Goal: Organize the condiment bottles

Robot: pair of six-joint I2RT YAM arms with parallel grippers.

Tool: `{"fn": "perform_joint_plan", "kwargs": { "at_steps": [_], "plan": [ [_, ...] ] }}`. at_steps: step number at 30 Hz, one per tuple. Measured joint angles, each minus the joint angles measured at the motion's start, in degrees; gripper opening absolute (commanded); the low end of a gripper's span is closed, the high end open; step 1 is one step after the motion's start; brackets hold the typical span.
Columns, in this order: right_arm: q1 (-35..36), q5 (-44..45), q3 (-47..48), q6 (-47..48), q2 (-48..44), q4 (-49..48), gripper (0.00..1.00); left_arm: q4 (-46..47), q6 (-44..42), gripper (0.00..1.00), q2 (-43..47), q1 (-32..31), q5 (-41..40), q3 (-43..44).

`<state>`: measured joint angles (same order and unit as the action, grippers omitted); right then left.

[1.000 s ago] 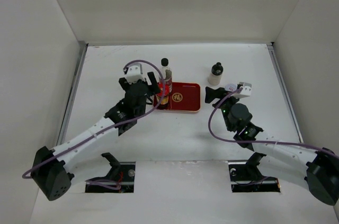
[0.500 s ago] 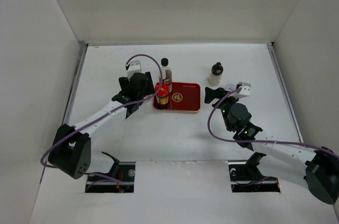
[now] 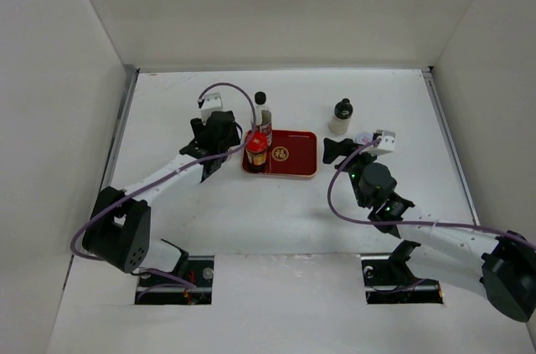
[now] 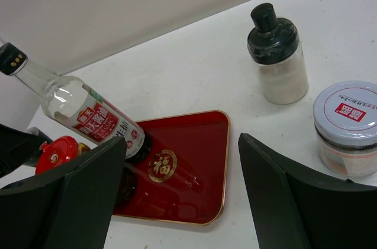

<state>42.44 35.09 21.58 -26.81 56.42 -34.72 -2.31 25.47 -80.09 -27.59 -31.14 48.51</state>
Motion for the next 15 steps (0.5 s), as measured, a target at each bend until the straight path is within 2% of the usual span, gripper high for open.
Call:
{"fn": "perform_joint_plan", "kwargs": {
  "at_steps": [3, 6, 10, 12, 15],
  "plan": [
    [0.00, 0.00, 0.00, 0.00, 0.09, 0.00, 0.84, -1.88, -1.11, 0.30, 3.93, -1.44, -2.03, -0.63],
    [0.00, 0.00, 0.00, 0.00, 0.24, 0.00, 0.84, -5.03, -2.45, 0.29, 13.18, -4.66, -4.24, -0.94],
    [0.00, 0.00, 0.00, 0.00, 0.26, 0.00, 0.82, -7.23, -3.28, 0.28, 25.14, -12.31, -7.69, 1.29],
    [0.02, 0.02, 0.00, 0.00, 0.20, -0.02, 0.82, -7.43, -3.50, 0.28, 26.58, -17.05, -9.29, 3.76],
    [-0.02, 0.07, -0.02, -0.02, -0.48, 0.00, 0.81, -7.28, -3.76, 0.28, 23.98, -24.52, -10.84, 8.37]
  ]
}}
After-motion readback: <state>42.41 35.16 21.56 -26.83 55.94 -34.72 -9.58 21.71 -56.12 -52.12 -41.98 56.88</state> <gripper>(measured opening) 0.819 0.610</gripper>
